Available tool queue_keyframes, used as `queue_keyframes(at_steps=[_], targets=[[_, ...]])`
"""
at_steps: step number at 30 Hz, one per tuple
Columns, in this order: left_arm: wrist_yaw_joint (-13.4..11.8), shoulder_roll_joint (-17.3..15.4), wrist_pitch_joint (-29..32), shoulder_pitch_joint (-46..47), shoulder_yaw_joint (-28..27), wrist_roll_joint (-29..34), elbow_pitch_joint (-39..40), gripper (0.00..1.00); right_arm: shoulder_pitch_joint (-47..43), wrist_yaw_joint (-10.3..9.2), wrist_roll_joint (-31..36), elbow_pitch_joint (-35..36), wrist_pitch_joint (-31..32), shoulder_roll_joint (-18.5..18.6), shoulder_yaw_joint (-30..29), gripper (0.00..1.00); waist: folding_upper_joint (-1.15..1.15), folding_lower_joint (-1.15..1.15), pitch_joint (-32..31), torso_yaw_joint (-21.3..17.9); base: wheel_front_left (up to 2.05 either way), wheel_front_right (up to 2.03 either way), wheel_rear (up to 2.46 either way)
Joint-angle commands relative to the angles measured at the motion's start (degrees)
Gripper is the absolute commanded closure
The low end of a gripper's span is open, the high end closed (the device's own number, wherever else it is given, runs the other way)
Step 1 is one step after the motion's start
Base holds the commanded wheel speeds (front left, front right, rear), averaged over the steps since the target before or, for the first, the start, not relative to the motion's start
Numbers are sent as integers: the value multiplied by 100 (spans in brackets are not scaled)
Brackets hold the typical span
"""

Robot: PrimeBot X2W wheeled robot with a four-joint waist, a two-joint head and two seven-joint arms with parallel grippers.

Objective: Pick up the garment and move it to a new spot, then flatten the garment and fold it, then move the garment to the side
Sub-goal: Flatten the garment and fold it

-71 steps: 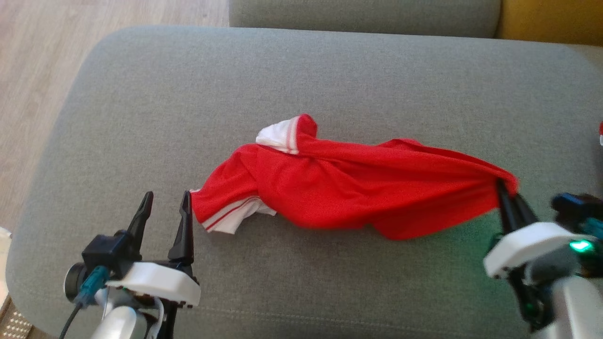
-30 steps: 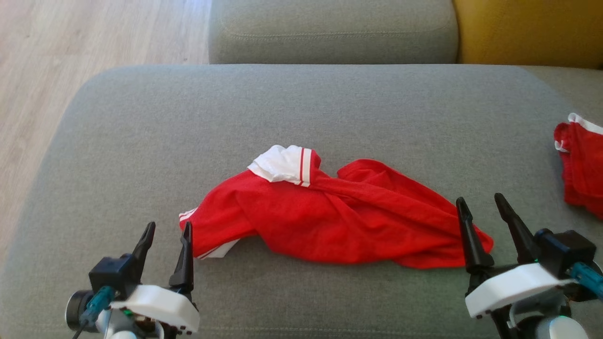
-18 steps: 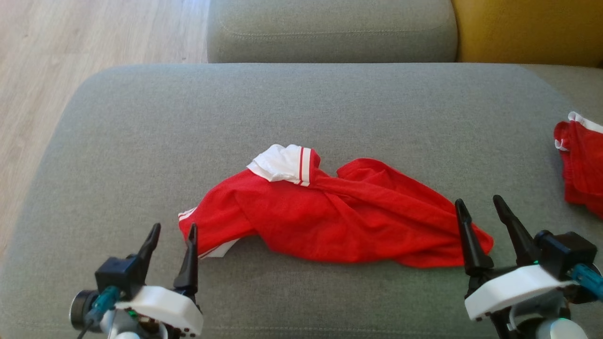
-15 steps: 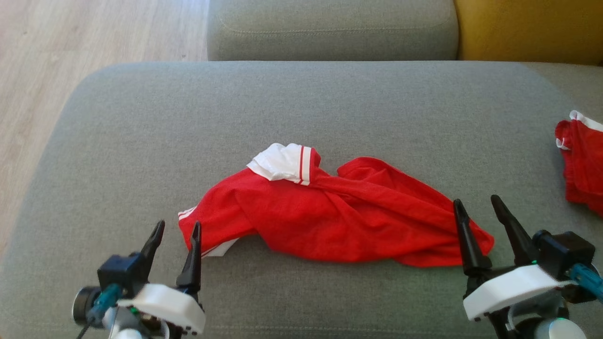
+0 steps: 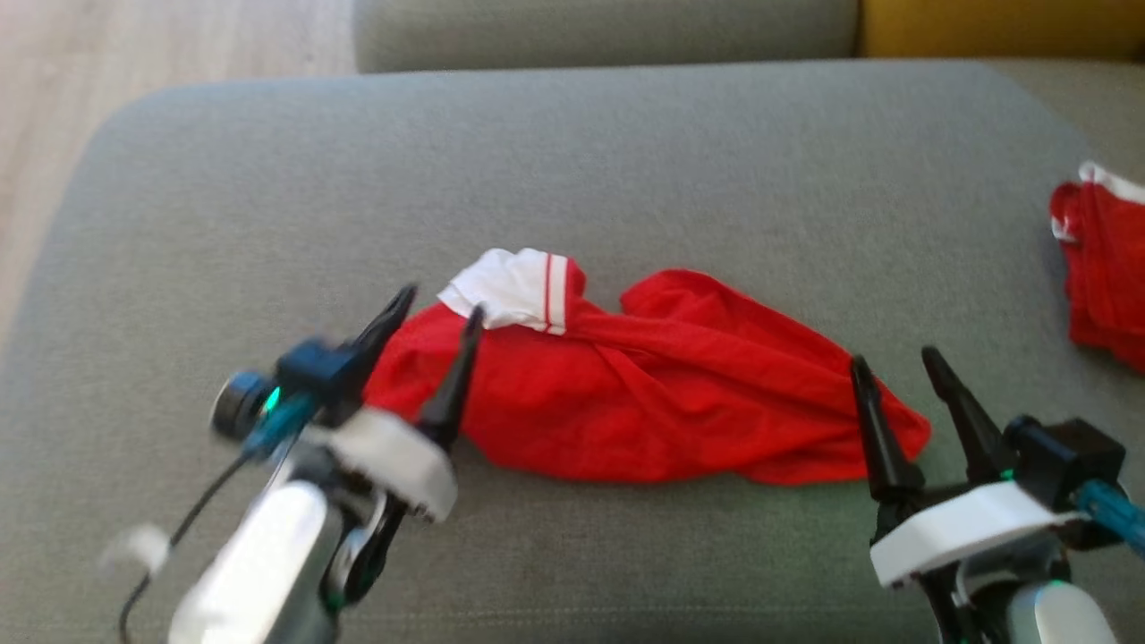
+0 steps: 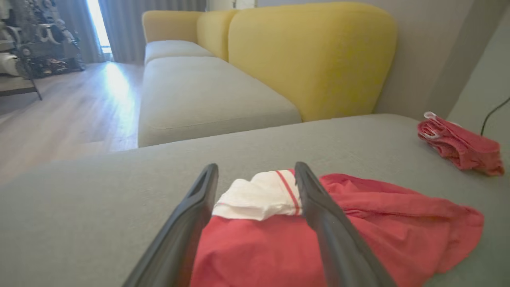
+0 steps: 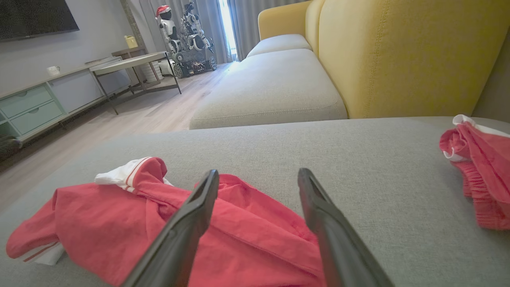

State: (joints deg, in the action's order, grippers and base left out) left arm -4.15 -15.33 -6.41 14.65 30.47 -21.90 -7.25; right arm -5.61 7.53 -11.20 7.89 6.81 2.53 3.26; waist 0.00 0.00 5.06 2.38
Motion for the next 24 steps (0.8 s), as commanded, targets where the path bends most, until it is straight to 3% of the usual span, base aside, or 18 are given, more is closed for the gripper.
queue_keyframes(at_steps=[1,7,19,20,21,24], targets=[[120,-22,115,457,-113,30,41,0,302,-4,-60,219,-57,35,147,0,0,0,197,-128,0,0,0],[476,8,644,1024,150,14,-798,0,435,-4,-95,144,-128,35,205,0,0,0,477,-324,0,0,0],[447,18,548,1319,125,-3,-1447,3,534,-4,-184,16,-238,35,225,0,0,0,623,-424,0,0,0],[458,21,518,1340,120,-13,-1456,67,542,-4,-188,10,-240,35,231,0,0,0,630,-431,0,0,0],[466,25,489,1358,115,-25,-1463,100,548,-4,-194,3,-241,35,231,0,0,0,635,-435,0,0,0],[469,16,403,1404,114,-17,-1428,100,538,-4,-224,-46,-233,35,159,0,0,0,653,-444,0,0,0]])
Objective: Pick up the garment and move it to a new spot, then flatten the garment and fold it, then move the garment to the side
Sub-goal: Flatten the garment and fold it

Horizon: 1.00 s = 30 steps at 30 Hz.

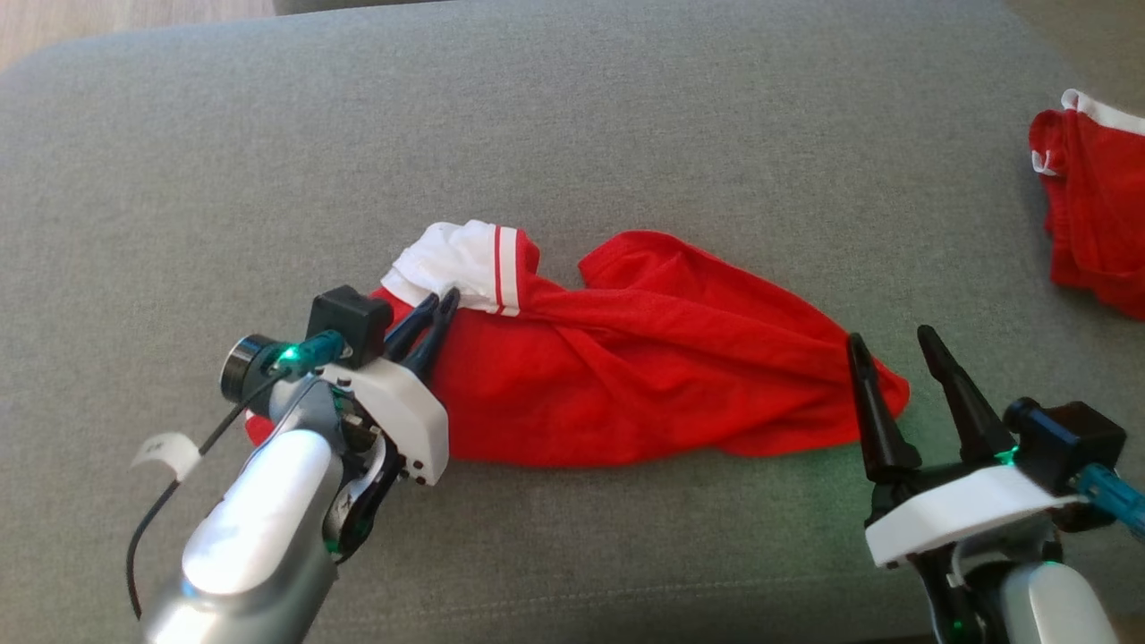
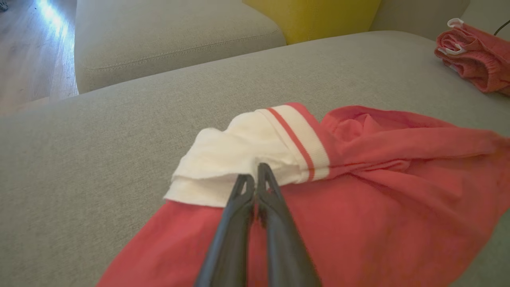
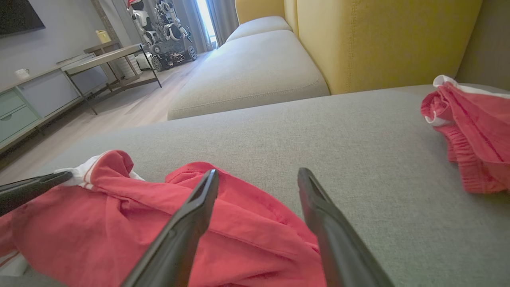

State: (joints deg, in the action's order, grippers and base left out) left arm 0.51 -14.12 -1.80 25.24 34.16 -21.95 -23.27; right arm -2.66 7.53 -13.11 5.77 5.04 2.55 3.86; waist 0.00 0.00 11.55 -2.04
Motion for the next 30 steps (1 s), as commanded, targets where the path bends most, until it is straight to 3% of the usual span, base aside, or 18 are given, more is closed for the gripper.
queue_keyframes(at_steps=[1,10,20,21,22,26,30], targets=[[-5,-112,-97,354,-256,-2,201,100,234,-4,-50,132,-50,32,52,0,0,0,9,-3,0,0,0],[-99,-149,-268,253,-231,29,621,100,205,-4,137,-819,297,32,-569,0,0,0,152,91,0,0,0],[-136,-156,-320,217,-138,51,1033,100,854,-4,66,-1910,376,32,-610,0,0,0,379,317,0,0,0],[-137,-152,-330,218,-134,45,1043,100,897,-4,56,-1990,369,32,-606,60,0,0,383,341,0,0,0],[-143,-152,-354,217,-138,41,1055,100,932,-4,24,-2046,338,32,-603,100,0,0,385,357,0,0,0],[-194,-181,-503,191,-195,28,1143,100,971,-4,-174,-1993,162,32,-596,100,0,0,355,399,0,0,0],[-325,-275,-711,152,-328,55,1385,100,969,-4,-274,-1501,-19,32,-593,100,0,0,235,364,0,0,0]])
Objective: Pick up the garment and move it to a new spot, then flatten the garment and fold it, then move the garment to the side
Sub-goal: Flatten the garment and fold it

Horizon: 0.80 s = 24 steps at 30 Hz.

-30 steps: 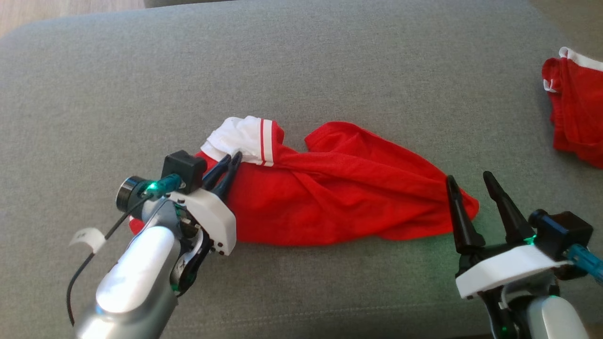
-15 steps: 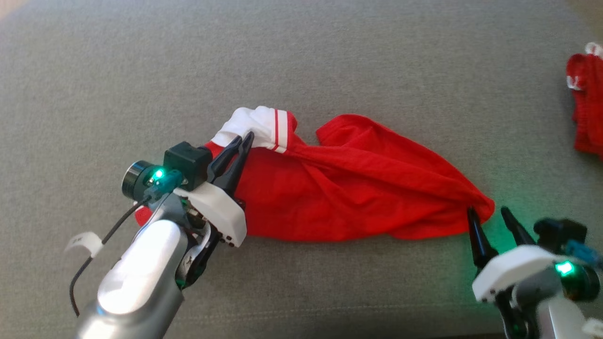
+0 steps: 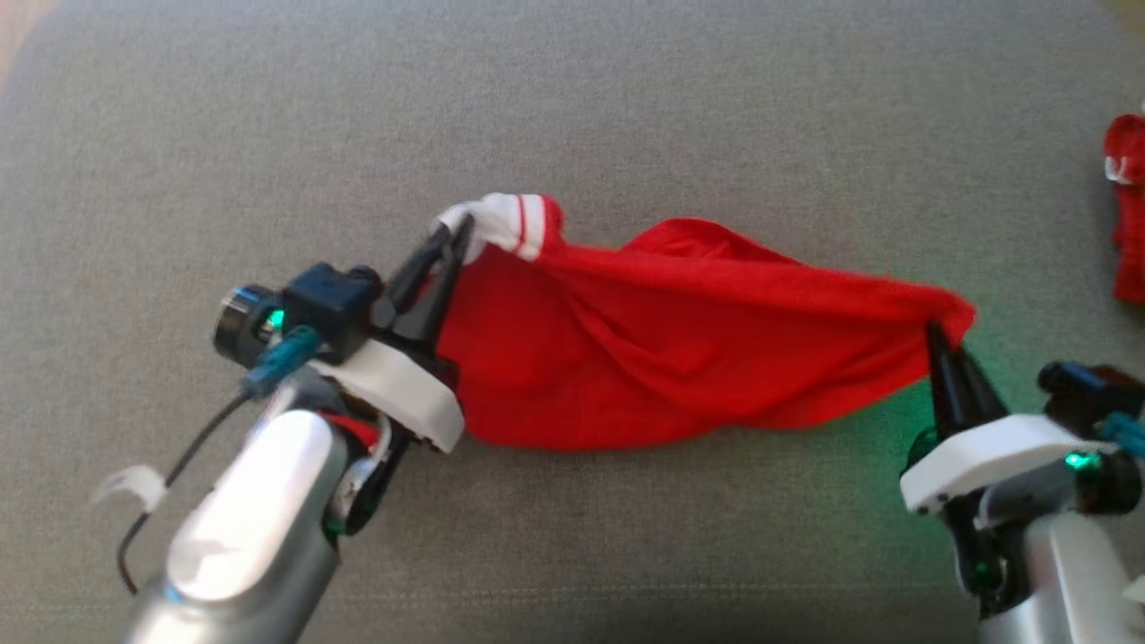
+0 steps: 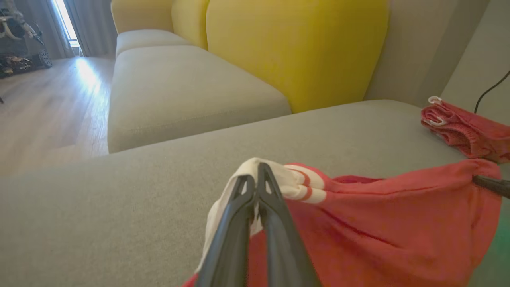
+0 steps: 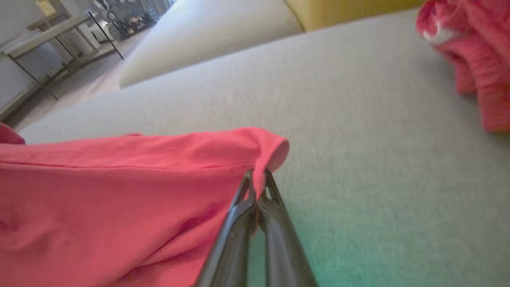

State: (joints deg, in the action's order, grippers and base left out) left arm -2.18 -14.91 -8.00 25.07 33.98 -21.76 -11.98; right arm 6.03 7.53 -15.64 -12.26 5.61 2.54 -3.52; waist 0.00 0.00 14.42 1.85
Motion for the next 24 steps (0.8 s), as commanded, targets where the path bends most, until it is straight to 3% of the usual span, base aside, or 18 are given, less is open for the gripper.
queue_keyframes(at_steps=[1,16,24], targets=[[-102,-230,-131,169,-355,51,335,100,113,-4,-38,478,-98,33,154,100,0,0,-90,-33,0,0,0],[-716,-940,129,250,-933,394,2478,100,288,-4,207,3482,778,33,-98,100,0,0,-836,60,0,0,0],[-780,-1206,490,247,-1126,325,3071,100,340,-4,55,4004,1089,33,-222,100,0,0,-736,118,0,0,0]])
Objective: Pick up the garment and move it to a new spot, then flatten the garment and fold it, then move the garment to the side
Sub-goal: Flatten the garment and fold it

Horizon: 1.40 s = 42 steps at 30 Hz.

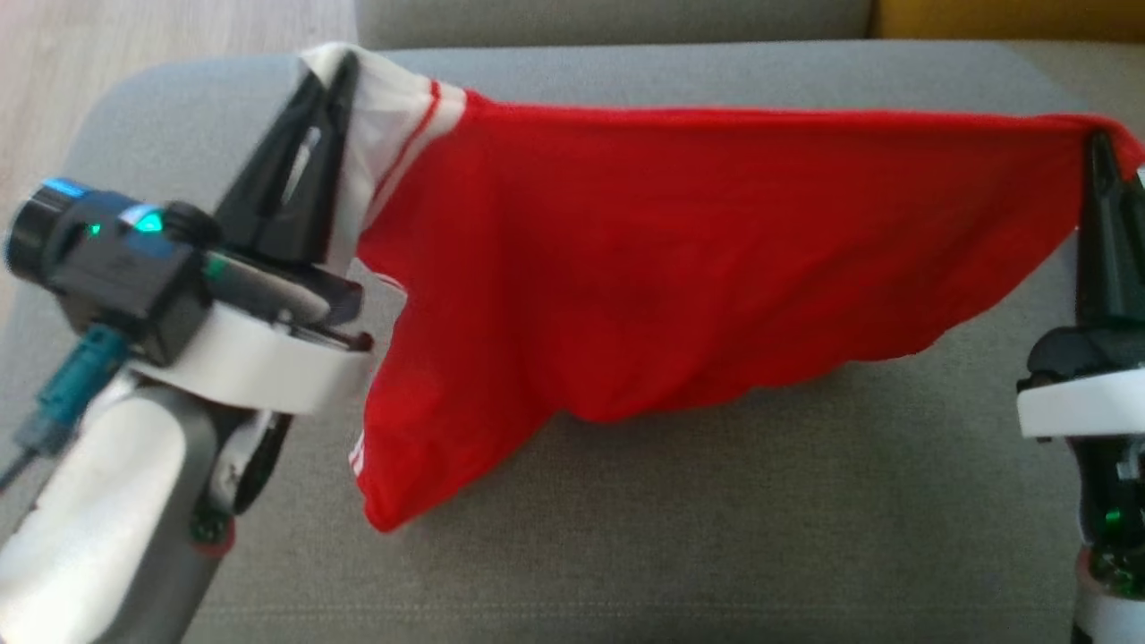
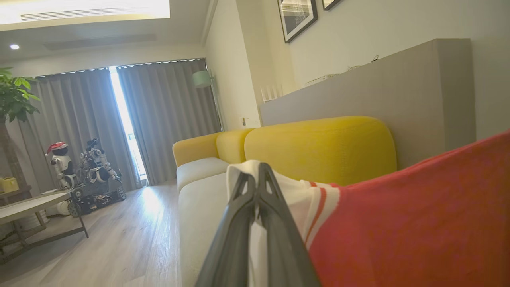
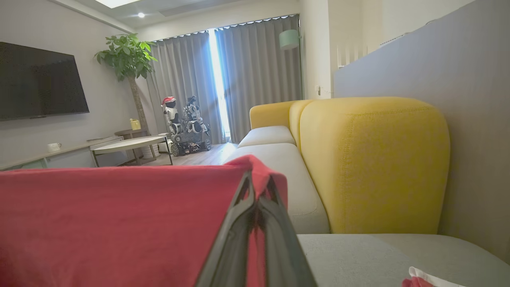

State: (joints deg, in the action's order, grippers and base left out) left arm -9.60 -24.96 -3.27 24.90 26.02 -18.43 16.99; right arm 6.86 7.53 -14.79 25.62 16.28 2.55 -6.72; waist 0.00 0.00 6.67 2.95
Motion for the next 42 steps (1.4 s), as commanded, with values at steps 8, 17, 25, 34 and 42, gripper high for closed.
queue_keyframes(at_steps=[8,17,25,34,42], targets=[[313,-144,44,1193,-603,-481,-458,100,1478,-4,-19,-333,68,32,148,100,0,0,701,6,0,0,0],[1179,222,-292,4139,-647,-667,-3346,100,4902,-4,-196,-2950,-381,32,437,100,0,0,1459,-90,0,0,0],[1405,550,-1014,5887,-413,-243,-5589,100,6797,-4,-462,-5729,-1833,32,719,100,0,0,1201,-179,0,0,0],[1567,1193,-1167,5726,-418,-475,-7239,100,7246,-4,-617,-8364,-2452,32,1117,100,0,0,1477,-55,0,0,0],[1648,1653,-1171,5050,-440,-769,-8356,100,7213,-4,-648,-9707,-2531,32,1185,100,0,0,1633,18,0,0,0]])
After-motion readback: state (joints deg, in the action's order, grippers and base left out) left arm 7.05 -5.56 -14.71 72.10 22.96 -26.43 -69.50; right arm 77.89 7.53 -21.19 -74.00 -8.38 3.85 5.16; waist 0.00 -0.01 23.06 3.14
